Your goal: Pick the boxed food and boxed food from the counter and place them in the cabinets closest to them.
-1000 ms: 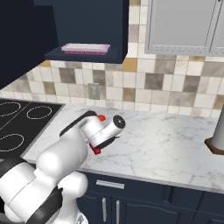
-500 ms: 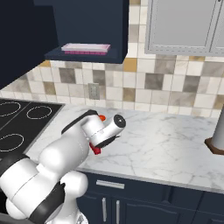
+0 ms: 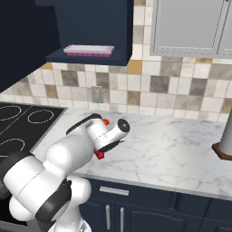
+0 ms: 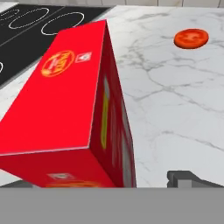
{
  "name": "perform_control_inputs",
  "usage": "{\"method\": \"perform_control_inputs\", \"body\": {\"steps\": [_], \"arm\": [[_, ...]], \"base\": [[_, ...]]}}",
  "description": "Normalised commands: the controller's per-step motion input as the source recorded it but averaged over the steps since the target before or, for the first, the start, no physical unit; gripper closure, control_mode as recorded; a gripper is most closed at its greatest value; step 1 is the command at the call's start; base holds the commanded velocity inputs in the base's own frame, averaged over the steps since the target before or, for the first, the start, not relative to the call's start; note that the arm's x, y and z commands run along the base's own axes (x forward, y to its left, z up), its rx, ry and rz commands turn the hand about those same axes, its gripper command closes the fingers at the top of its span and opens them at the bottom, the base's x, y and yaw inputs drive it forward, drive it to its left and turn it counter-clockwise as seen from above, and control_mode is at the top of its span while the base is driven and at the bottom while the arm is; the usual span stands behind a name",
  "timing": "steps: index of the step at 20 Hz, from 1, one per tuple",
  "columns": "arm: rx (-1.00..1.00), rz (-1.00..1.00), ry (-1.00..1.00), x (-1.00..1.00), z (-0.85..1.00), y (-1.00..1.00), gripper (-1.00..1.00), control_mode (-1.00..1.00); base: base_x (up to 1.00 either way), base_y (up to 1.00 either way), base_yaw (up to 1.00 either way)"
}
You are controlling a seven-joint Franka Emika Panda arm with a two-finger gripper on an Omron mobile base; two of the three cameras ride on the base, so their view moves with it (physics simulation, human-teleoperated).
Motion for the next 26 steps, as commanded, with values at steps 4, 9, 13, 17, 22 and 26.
{"method": "perform_control_inputs", "body": {"steps": [4, 9, 13, 17, 22, 26], "arm": [[0.0, 0.0, 0.0, 0.07, -0.1, 0.03, -1.0, -1.0], [-0.01, 0.0, 0.0, 0.03, -0.04, 0.08, 1.0, -1.0], [0.0, 0.0, 0.0, 0.0, 0.0, 0.0, 1.0, -1.0], [0.0, 0.0, -0.01, 0.0, 0.08, 0.0, 1.0, -1.0], [0.01, -0.05, -0.04, -0.07, 0.34, 0.0, 1.0, -1.0], [0.02, -0.05, -0.03, -0.15, 0.45, 0.0, 1.0, -1.0]], "base": [[0.0, 0.0, 0.0], [0.0, 0.0, 0.0], [0.0, 0.0, 0.0], [0.0, 0.0, 0.0], [0.0, 0.0, 0.0], [0.0, 0.0, 0.0]]}}
